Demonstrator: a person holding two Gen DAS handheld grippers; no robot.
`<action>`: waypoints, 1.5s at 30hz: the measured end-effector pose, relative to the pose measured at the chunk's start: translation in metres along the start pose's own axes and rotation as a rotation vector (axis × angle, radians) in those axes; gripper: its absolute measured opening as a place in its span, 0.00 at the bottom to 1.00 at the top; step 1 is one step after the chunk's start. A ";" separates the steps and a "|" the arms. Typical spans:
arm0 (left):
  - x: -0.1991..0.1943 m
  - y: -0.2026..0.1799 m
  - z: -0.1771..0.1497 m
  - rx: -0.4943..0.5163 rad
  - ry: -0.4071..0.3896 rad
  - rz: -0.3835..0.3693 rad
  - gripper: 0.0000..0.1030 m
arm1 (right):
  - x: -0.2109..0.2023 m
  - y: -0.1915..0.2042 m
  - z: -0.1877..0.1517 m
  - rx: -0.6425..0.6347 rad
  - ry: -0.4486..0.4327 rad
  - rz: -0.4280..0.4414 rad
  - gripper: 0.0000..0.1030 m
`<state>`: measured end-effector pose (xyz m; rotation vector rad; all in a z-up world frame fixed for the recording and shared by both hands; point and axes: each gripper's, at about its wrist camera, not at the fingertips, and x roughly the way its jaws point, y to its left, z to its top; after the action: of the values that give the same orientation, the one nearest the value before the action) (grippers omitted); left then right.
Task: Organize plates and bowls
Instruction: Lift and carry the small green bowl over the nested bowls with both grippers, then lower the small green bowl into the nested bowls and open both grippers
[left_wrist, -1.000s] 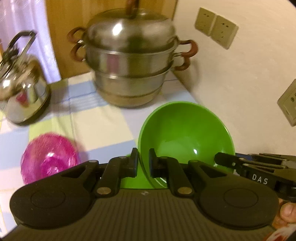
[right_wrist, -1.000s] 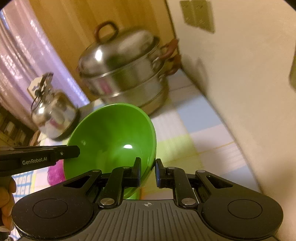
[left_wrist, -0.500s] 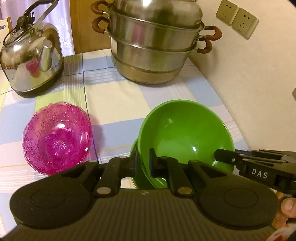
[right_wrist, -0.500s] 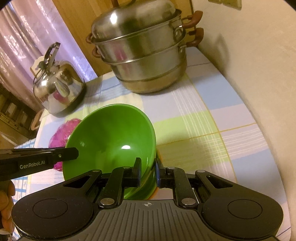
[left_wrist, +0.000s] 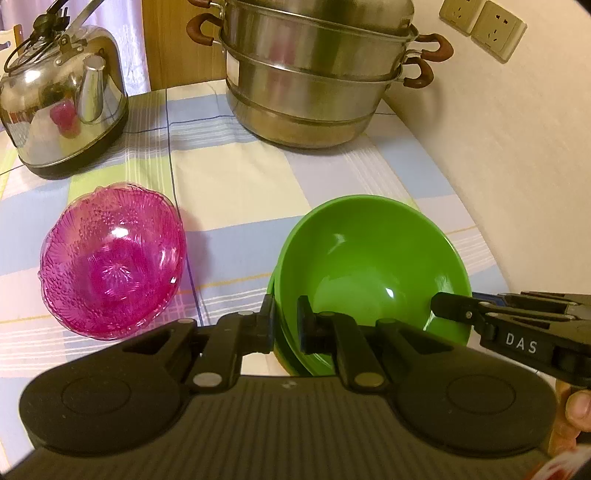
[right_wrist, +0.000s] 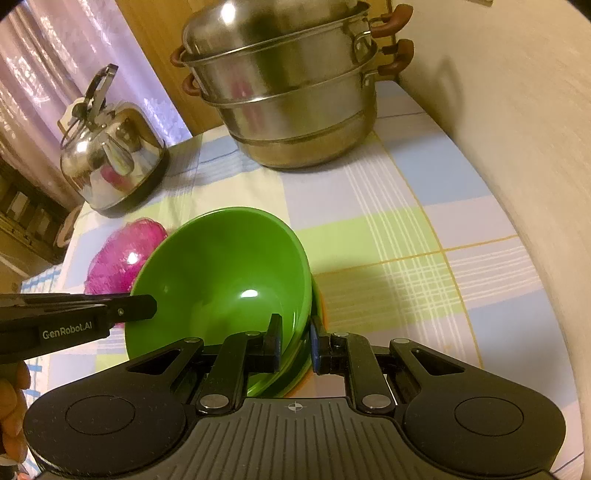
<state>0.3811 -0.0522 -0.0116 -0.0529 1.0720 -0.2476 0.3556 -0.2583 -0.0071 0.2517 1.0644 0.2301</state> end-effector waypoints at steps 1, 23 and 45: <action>0.001 0.000 0.000 -0.001 0.002 0.000 0.09 | 0.001 0.000 -0.001 -0.004 0.000 -0.002 0.15; 0.011 0.002 -0.003 0.000 0.019 0.007 0.13 | 0.012 0.000 -0.005 -0.028 0.019 -0.008 0.15; -0.026 -0.010 -0.014 -0.009 -0.056 -0.010 0.26 | -0.015 0.000 -0.016 -0.005 -0.027 0.054 0.59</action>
<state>0.3555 -0.0554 0.0059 -0.0729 1.0172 -0.2495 0.3344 -0.2617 -0.0021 0.2784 1.0305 0.2776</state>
